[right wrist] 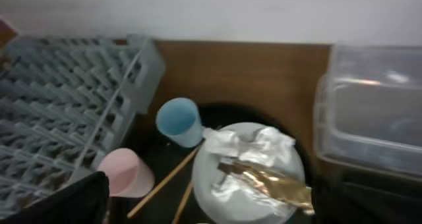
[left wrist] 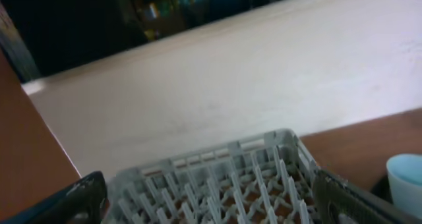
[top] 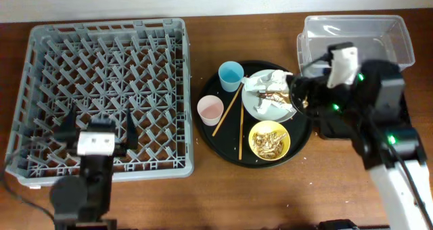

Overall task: Sort waste into correct bins and load items into the dishwasher rack
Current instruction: 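Grasp napkin and gold wrapper with right gripper, drop into clear bin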

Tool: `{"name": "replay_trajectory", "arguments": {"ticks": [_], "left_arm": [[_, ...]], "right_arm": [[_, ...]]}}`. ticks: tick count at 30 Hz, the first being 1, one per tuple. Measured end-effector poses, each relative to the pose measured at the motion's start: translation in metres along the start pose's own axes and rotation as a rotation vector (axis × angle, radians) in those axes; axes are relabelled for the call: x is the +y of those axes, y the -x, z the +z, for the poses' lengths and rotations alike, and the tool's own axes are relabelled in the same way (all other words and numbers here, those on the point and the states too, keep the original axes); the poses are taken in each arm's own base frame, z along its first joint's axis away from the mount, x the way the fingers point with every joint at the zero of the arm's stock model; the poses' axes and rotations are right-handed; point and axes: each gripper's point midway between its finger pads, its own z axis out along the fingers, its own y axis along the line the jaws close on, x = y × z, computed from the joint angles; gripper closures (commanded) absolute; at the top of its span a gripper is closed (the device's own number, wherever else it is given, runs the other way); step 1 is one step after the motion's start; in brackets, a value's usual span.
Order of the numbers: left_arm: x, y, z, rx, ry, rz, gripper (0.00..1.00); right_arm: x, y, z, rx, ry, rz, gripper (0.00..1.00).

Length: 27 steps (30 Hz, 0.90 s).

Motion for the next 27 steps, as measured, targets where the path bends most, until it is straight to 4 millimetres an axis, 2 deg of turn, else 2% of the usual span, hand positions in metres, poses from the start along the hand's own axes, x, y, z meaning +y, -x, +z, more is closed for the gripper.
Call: {"name": "replay_trajectory", "arguments": {"ticks": [1,2,4,6,7,9,11,12,14,15,16,18,20,22,24,25,27], "left_arm": [[-0.002,-0.007,0.009,0.038,-0.011,0.000,0.01],[-0.008,-0.027,0.022,0.119,-0.034,0.000,0.01],[-0.016,-0.056,0.036,0.224,-0.065,0.001,0.01],[-0.025,-0.074,0.046,0.284,-0.105,-0.003,0.01],[-0.036,-0.085,0.054,0.330,-0.163,-0.011,0.01],[-0.050,-0.090,0.062,0.450,-0.265,-0.029,0.01],[-0.052,-0.083,0.077,0.569,-0.326,-0.045,0.01],[-0.054,-0.082,0.076,0.643,-0.356,-0.053,0.01],[-0.055,-0.079,0.083,0.723,-0.387,-0.064,0.01],[-0.057,-0.085,0.084,0.754,-0.397,-0.068,0.01],[-0.061,-0.100,0.086,0.805,-0.410,-0.072,0.01],[-0.065,-0.114,0.090,0.844,-0.420,-0.076,0.01],[-0.070,-0.129,0.093,0.889,-0.432,-0.080,0.01],[-0.071,-0.136,0.094,0.906,-0.437,-0.082,0.01],[-0.072,-0.136,0.094,0.908,-0.437,-0.082,0.01],[-0.072,-0.136,0.094,0.908,-0.438,-0.082,0.01],[-0.072,-0.136,0.094,0.908,-0.437,-0.082,0.01]], "right_arm": [[0.001,-0.005,0.011,0.041,0.028,0.015,0.02],[0.003,-0.021,0.030,0.119,0.076,0.043,0.02],[0.005,-0.040,0.048,0.206,0.128,0.081,0.02],[0.007,-0.055,0.059,0.271,0.162,0.113,0.02],[0.007,-0.063,0.067,0.330,0.175,0.142,0.02],[0.004,-0.079,0.066,0.511,0.146,0.221,0.01],[-0.007,-0.070,0.070,0.590,0.080,0.236,0.01],[-0.010,-0.070,0.069,0.622,0.053,0.241,0.02],[-0.019,-0.058,0.084,0.573,0.034,0.214,0.02],[-0.021,-0.052,0.094,0.540,0.038,0.202,0.01],[-0.018,-0.048,0.100,0.522,0.070,0.205,0.09],[-0.015,-0.042,0.103,0.497,0.088,0.217,0.10],[-0.029,-0.052,0.102,0.536,-0.053,0.369,0.10],[-0.053,-0.076,0.106,0.575,-0.326,0.554,0.12],[-0.053,-0.094,0.130,0.548,-0.514,0.633,0.13],[-0.051,-0.101,0.137,0.548,-0.547,0.646,0.13],[-0.052,-0.128,0.169,0.566,-0.619,0.674,0.11]]}}
